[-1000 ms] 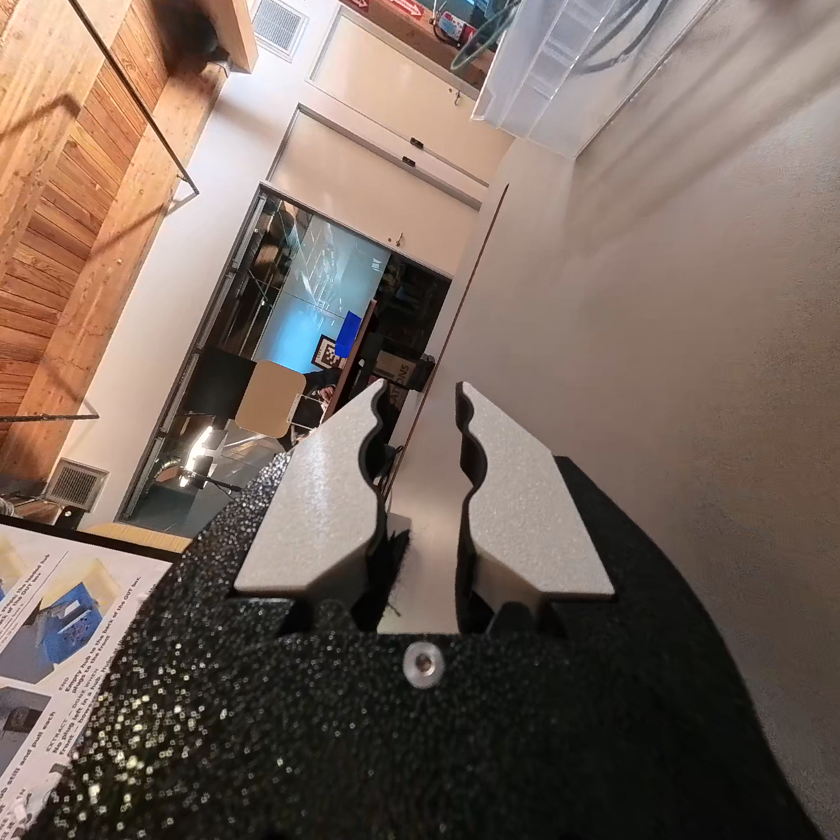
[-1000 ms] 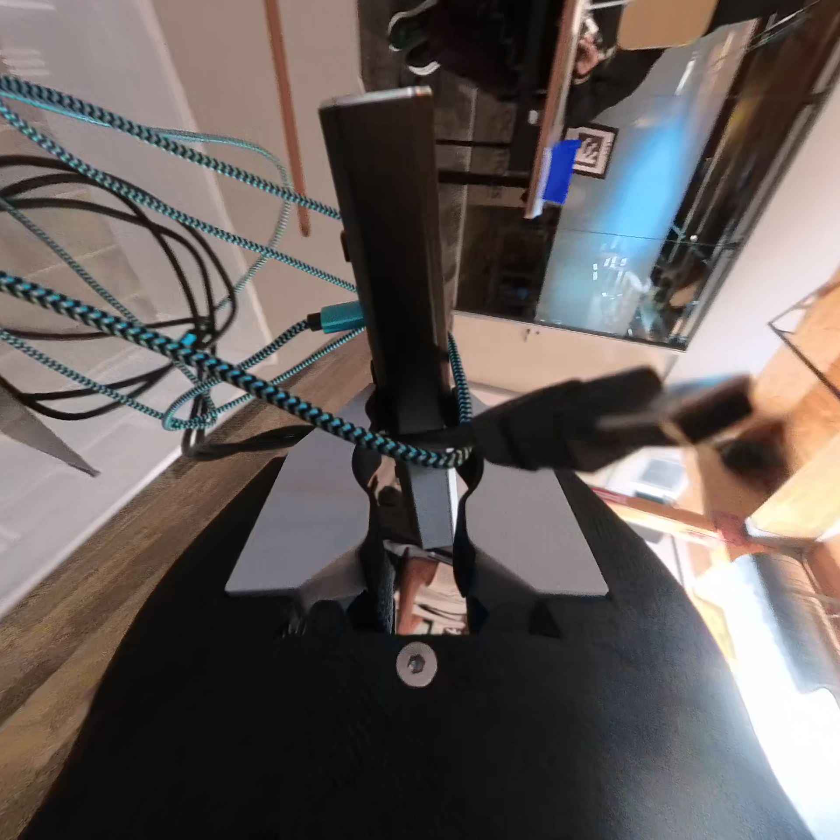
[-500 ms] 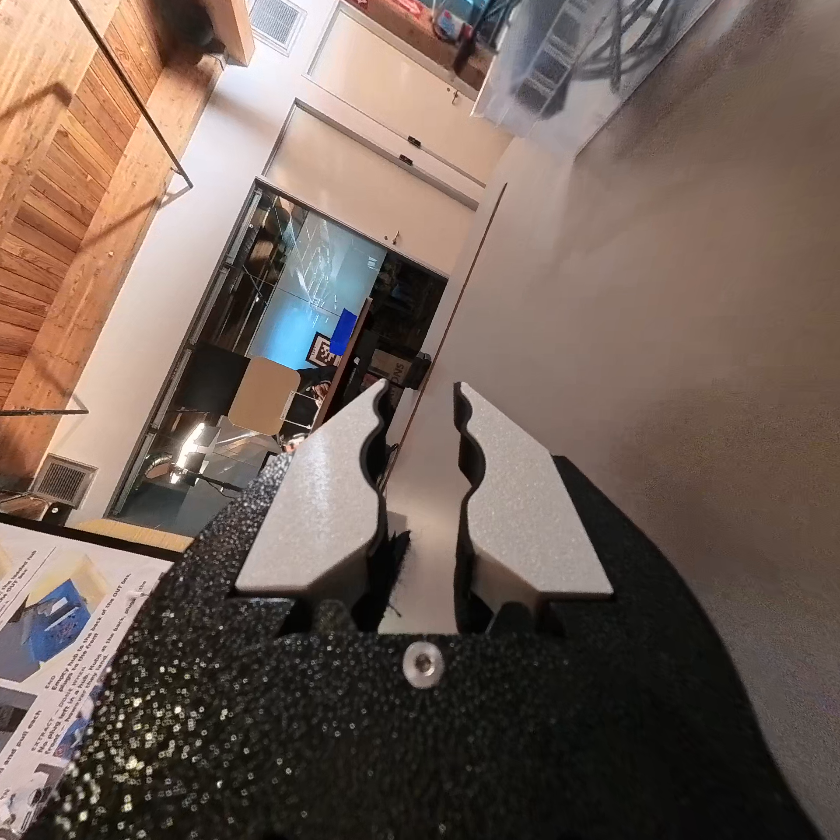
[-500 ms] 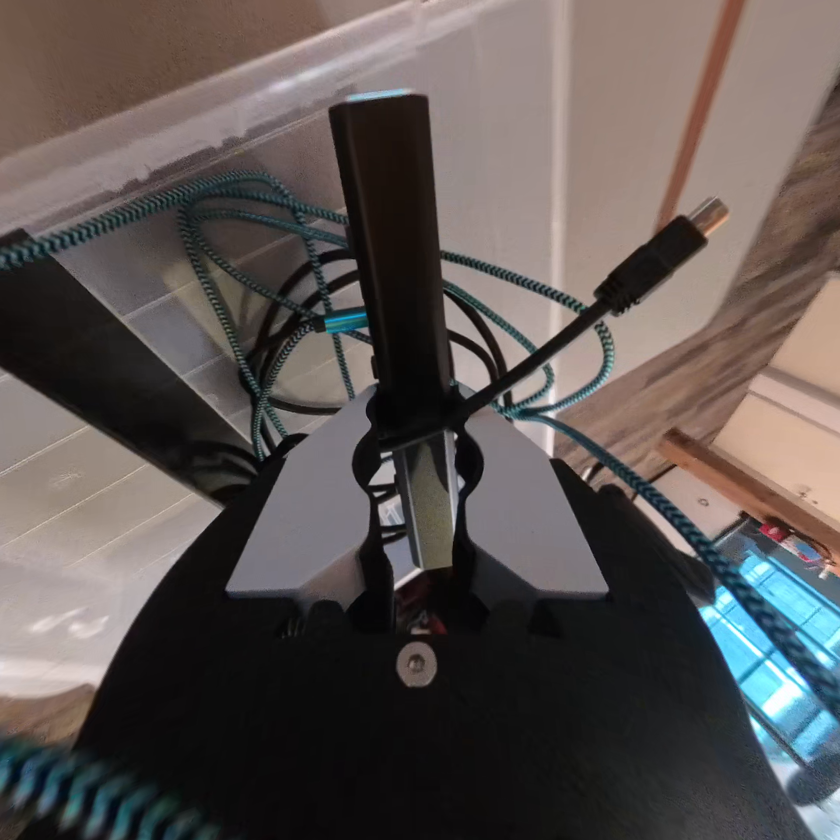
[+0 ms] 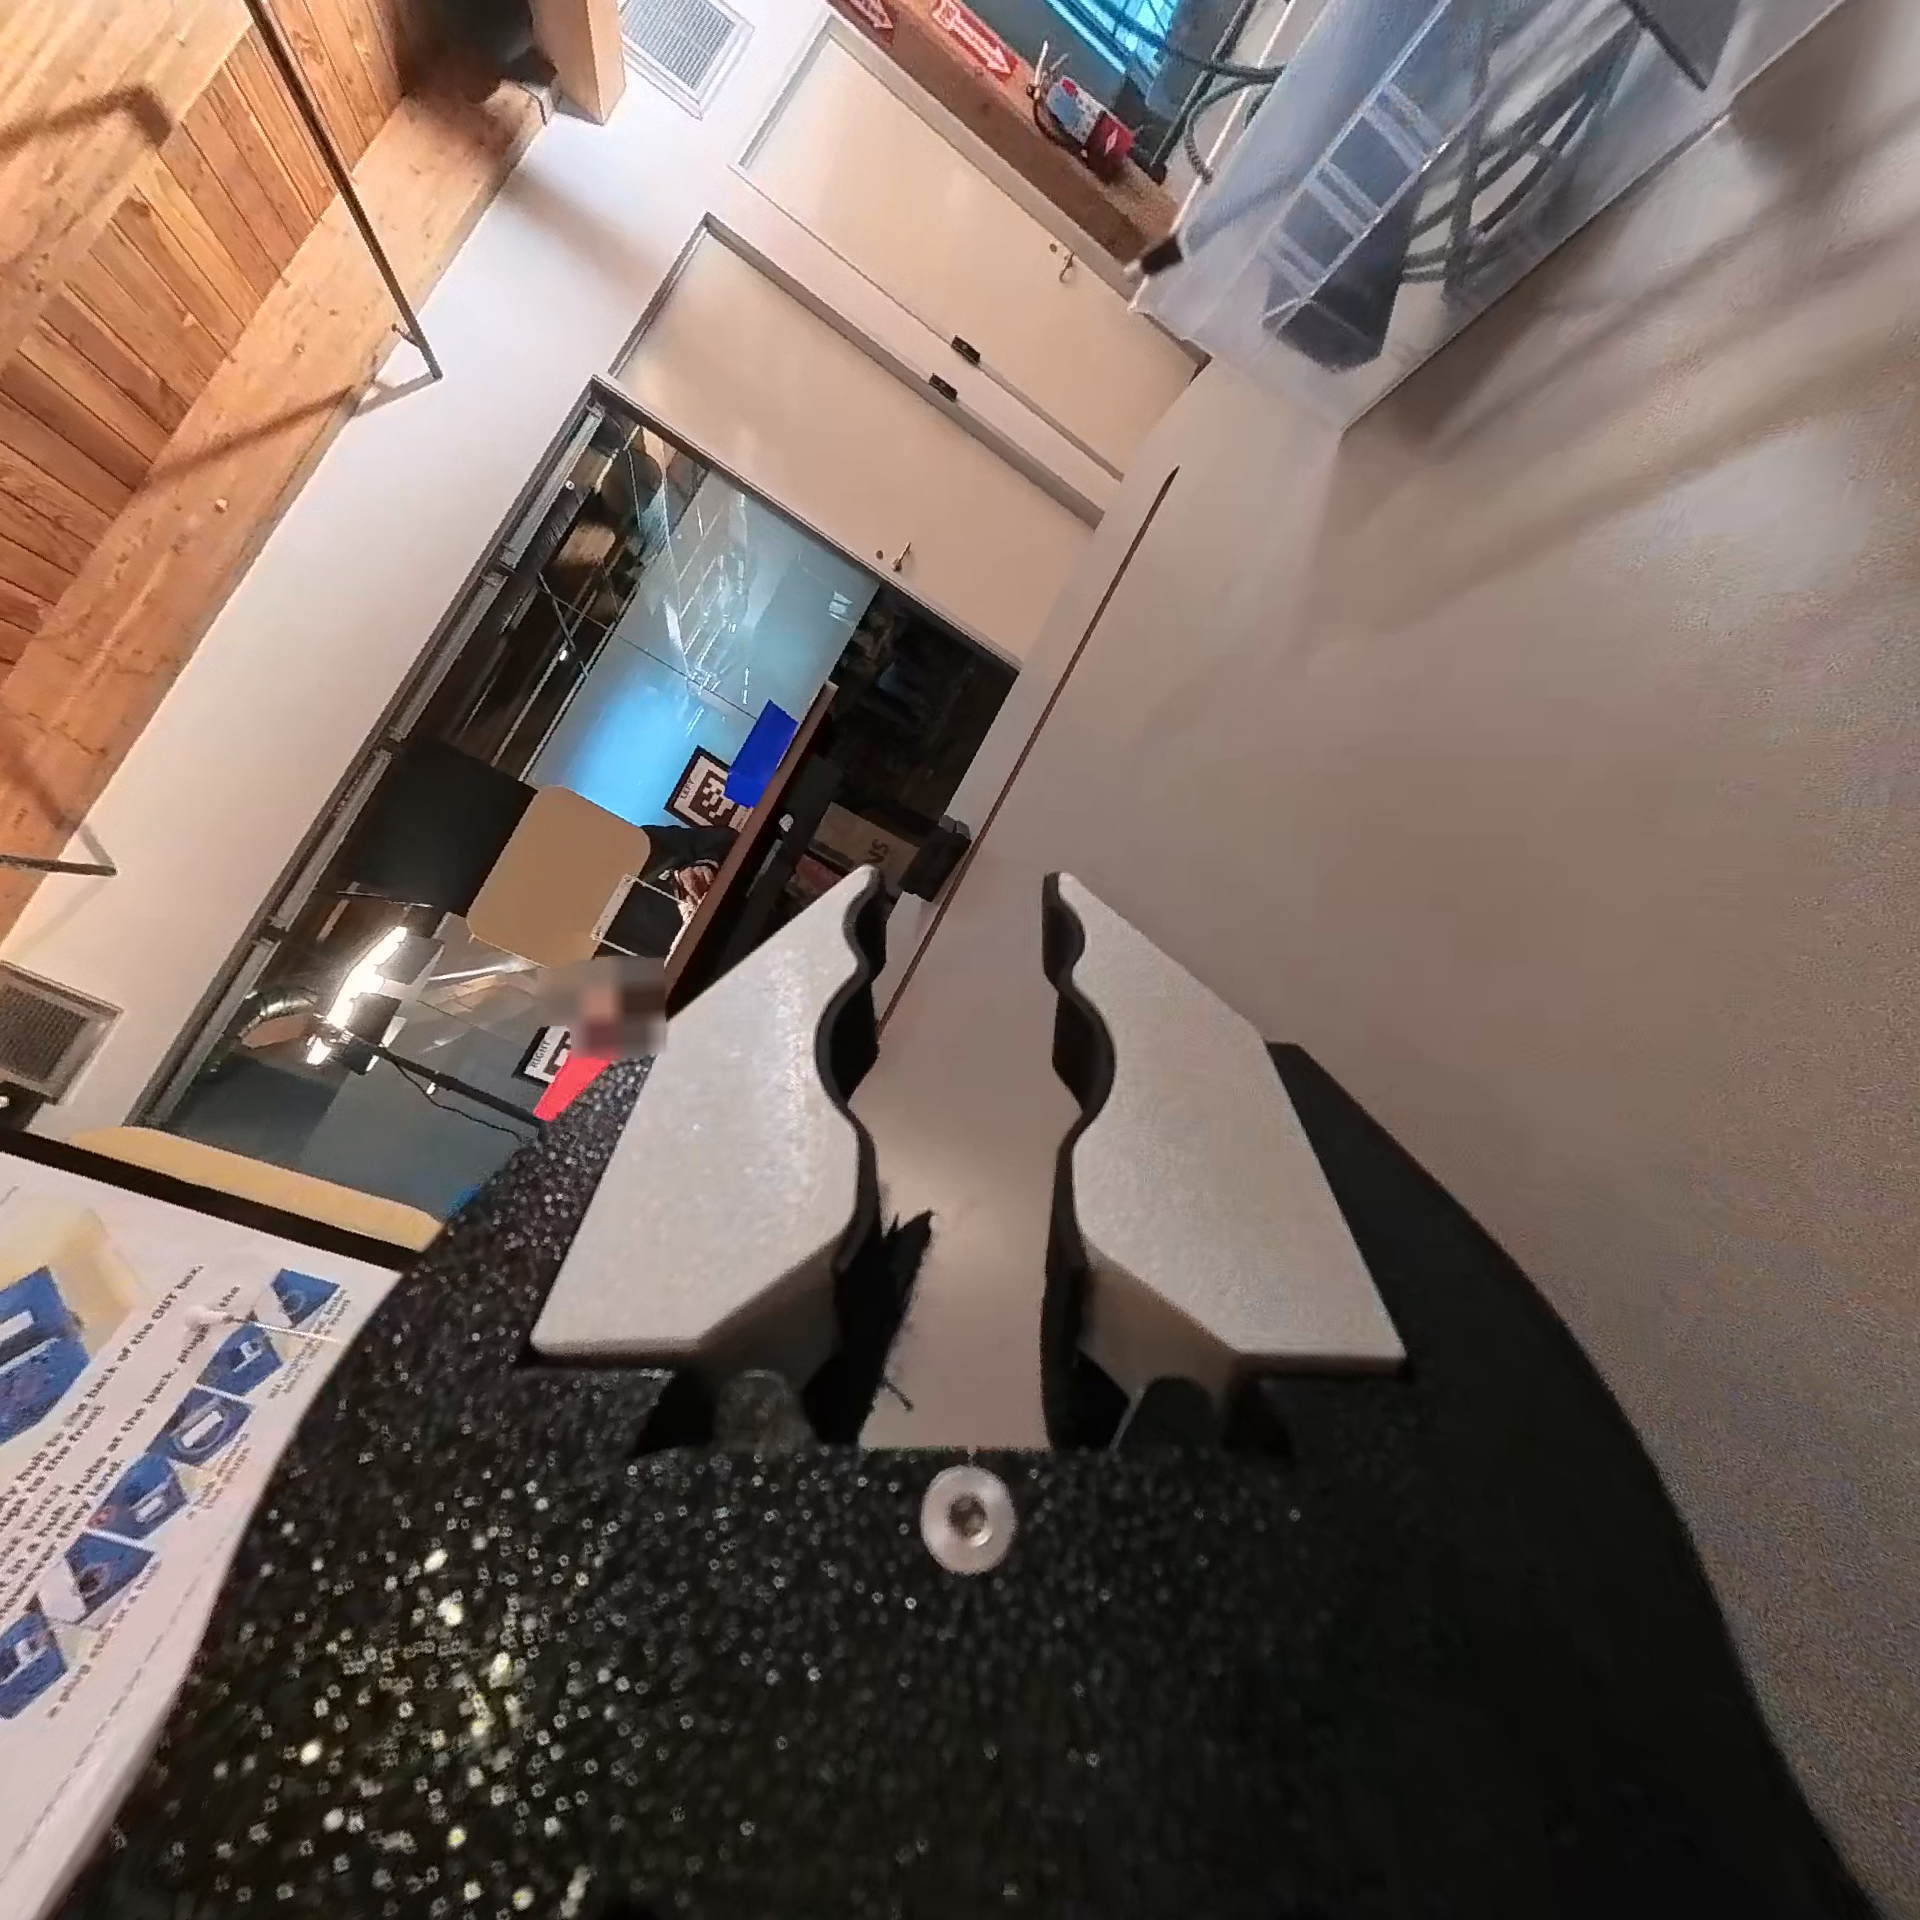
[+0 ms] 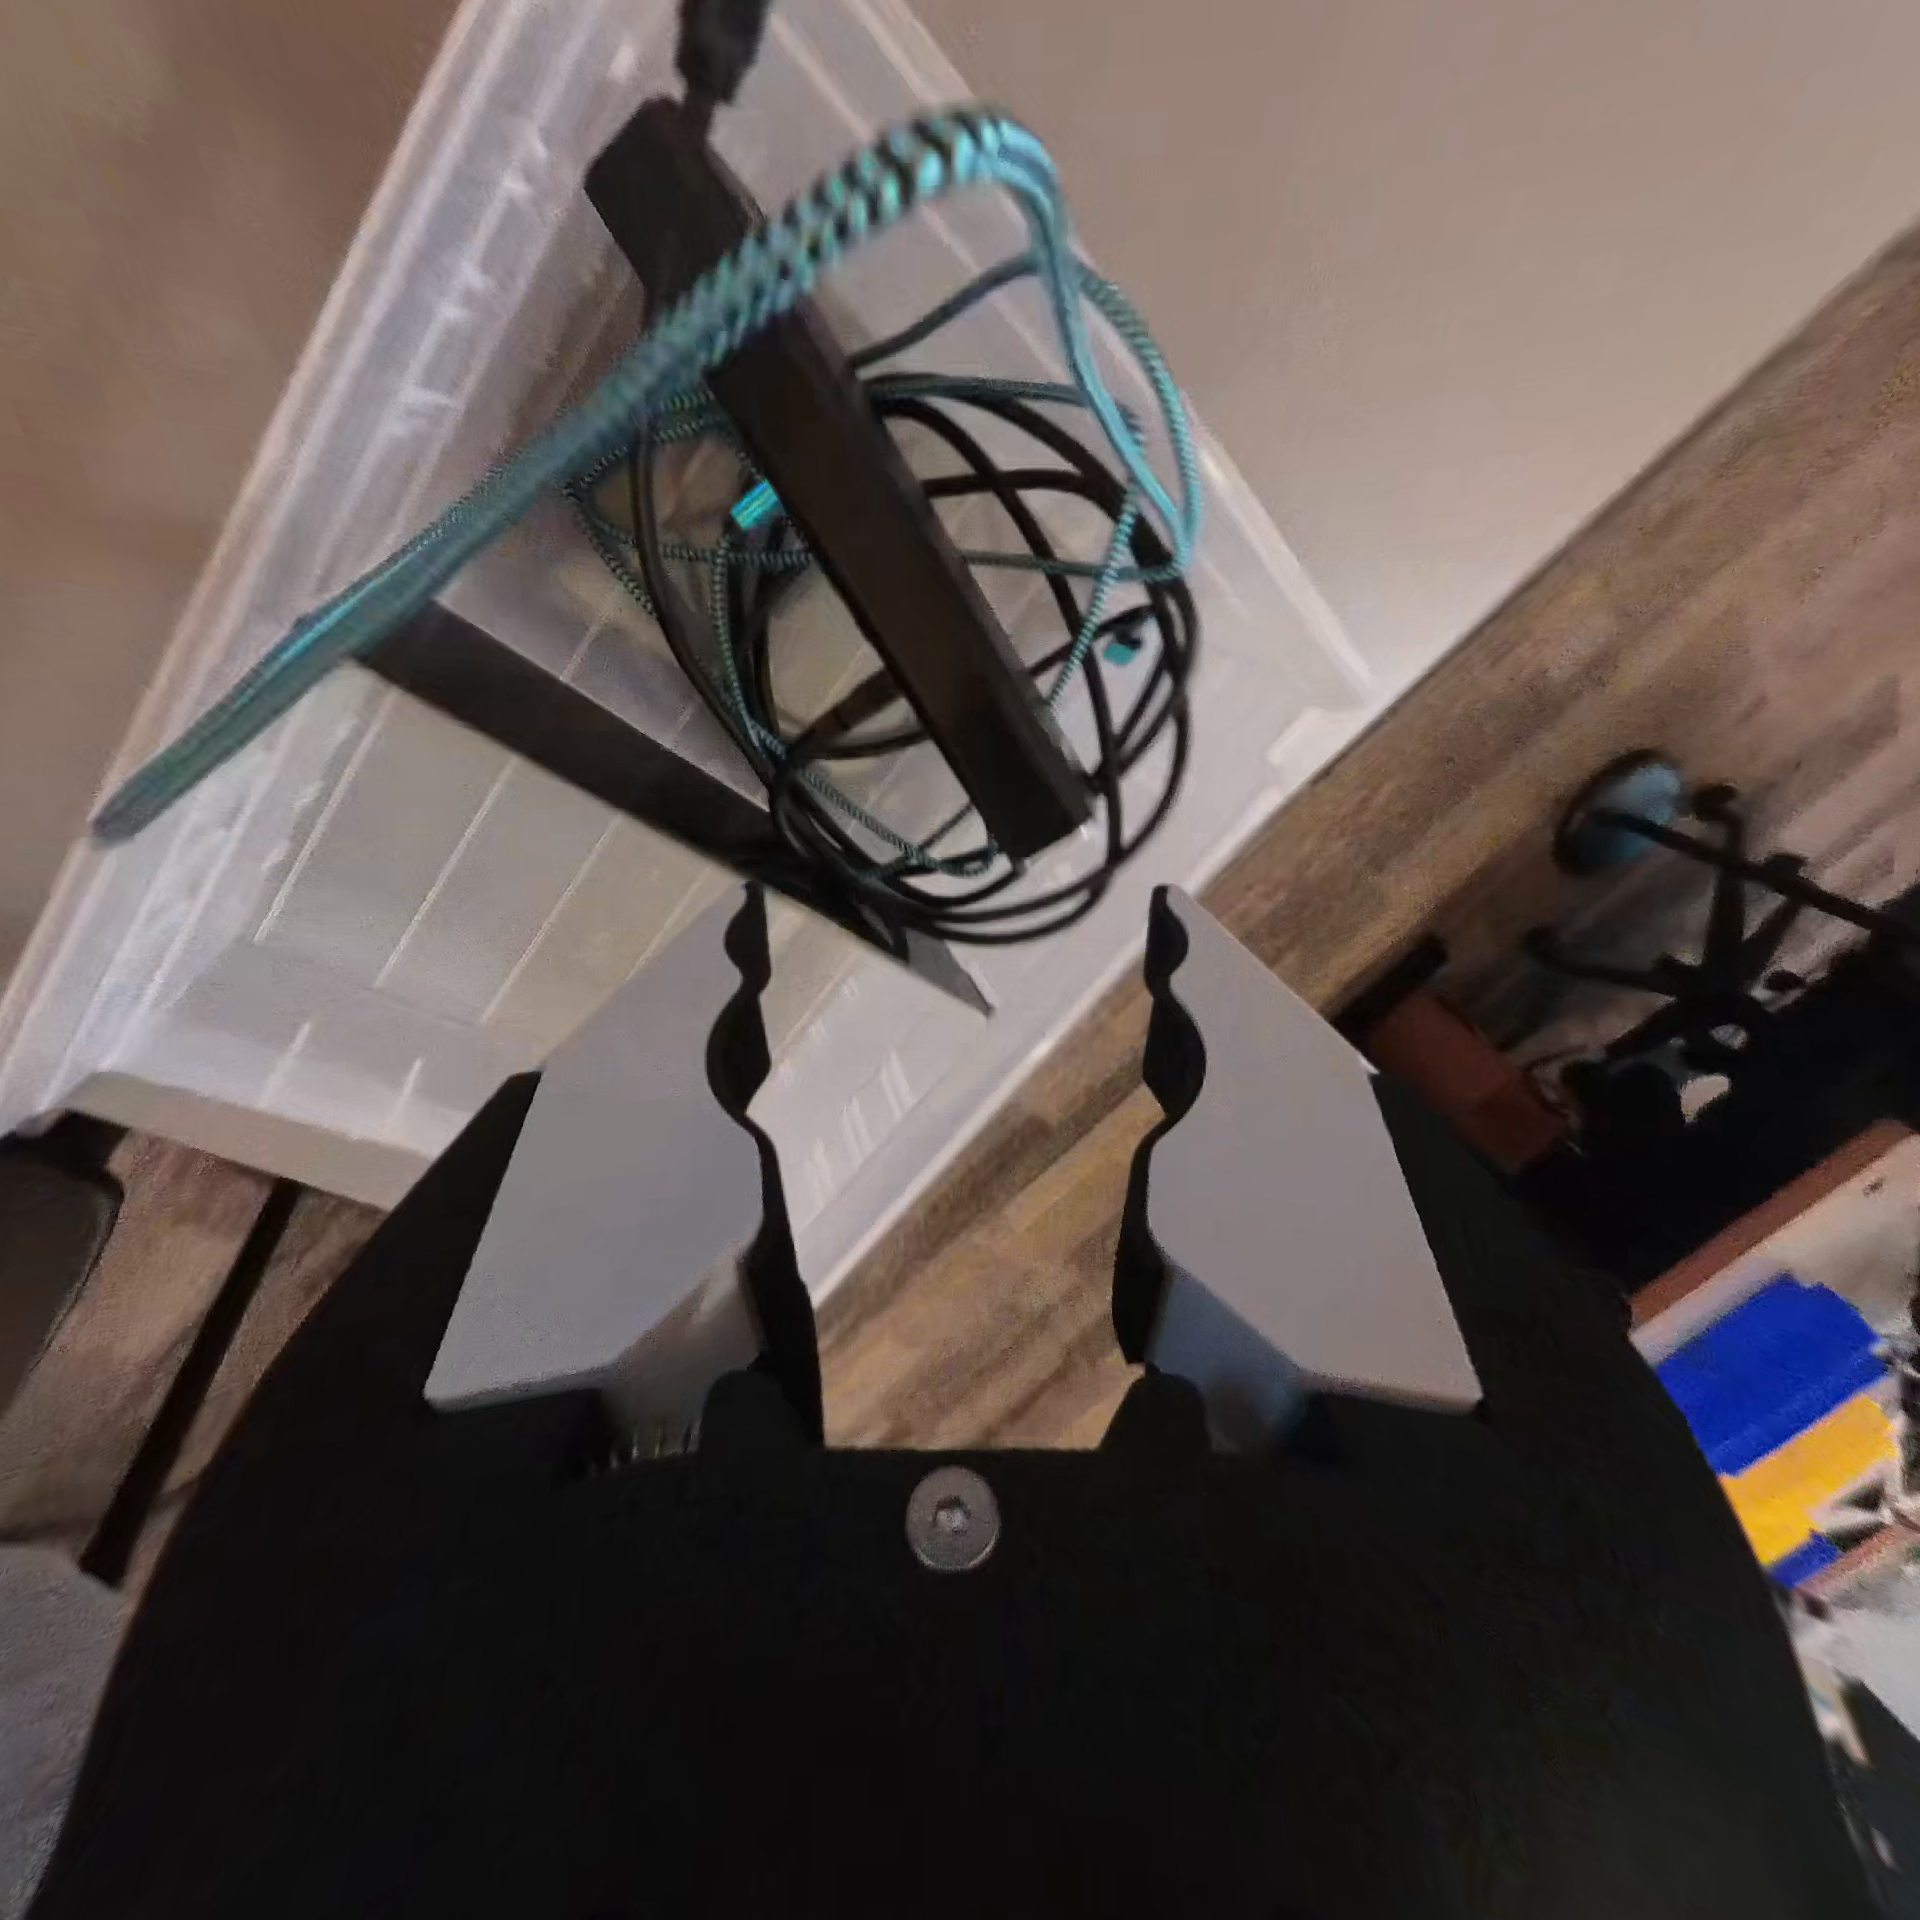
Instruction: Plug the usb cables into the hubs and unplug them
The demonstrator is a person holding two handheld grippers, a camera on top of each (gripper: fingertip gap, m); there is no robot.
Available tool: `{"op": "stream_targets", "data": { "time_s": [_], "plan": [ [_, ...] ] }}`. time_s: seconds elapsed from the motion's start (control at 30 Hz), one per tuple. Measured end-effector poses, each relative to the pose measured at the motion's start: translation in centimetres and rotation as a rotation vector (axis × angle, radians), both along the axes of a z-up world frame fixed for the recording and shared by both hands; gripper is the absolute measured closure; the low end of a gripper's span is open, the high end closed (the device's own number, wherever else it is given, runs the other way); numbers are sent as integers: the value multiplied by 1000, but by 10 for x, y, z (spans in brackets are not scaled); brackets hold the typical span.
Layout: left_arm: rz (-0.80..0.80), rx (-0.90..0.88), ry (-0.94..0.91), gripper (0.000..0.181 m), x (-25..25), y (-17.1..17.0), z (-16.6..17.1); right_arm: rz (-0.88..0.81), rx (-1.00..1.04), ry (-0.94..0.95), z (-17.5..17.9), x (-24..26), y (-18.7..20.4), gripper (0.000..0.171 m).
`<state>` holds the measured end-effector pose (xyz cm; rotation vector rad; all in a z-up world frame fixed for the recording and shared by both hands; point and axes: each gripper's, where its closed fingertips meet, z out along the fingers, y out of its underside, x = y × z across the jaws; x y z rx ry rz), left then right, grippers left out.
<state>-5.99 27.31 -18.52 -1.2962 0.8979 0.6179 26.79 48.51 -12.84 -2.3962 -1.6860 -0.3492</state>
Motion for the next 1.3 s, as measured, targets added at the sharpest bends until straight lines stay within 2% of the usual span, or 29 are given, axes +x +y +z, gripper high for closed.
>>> {"op": "stream_targets", "data": {
  "time_s": [0.1,0.2,0.27,0.37,0.43,0.5,0.57,0.67,0.73,0.8,0.87,0.93,1.0,1.13,1.23,1.3],
  "plan": [
    [-6,-5,-19,154,1,0,1,90,174,252,60,-27,-21,96],
    [-5,-16,-24,154,1,2,-2,267,418,691,127,-103,-64,95],
    [1,-22,-26,154,0,3,-3,356,529,947,153,-150,-104,96],
    [14,-25,-42,154,-5,3,-2,403,521,1323,155,-215,-162,101],
    [19,-28,-60,154,-7,2,-2,447,353,1623,144,-256,-201,111],
    [5,-26,-79,154,-5,0,0,452,235,1845,125,-282,-217,111],
    [-5,-29,-84,154,-4,0,-1,345,339,1879,93,-297,-189,113],
    [-4,-42,-87,154,-4,2,-3,193,555,1766,43,-307,-136,122],
    [-4,-48,-97,154,-5,2,-3,268,560,1670,14,-323,-131,135],
    [-12,-53,-109,154,-5,1,-3,318,620,1626,-5,-334,-127,135],
    [-28,-61,-130,154,-2,0,-3,412,667,1582,-10,-345,-129,137],
    [-65,-88,-245,153,5,-1,2,537,759,1493,-16,-351,-128,138],
    [-155,-140,-435,146,24,-10,14,529,813,1449,-21,-352,-116,144],
    [-237,-218,-628,127,46,-41,67,521,712,1570,-14,-346,-124,143],
    [-137,-323,-698,109,8,-56,108,508,698,1567,-16,-347,-122,143],
    [-38,-363,-682,116,-43,-58,127,512,702,1566,-16,-348,-123,143]
  ]
}}
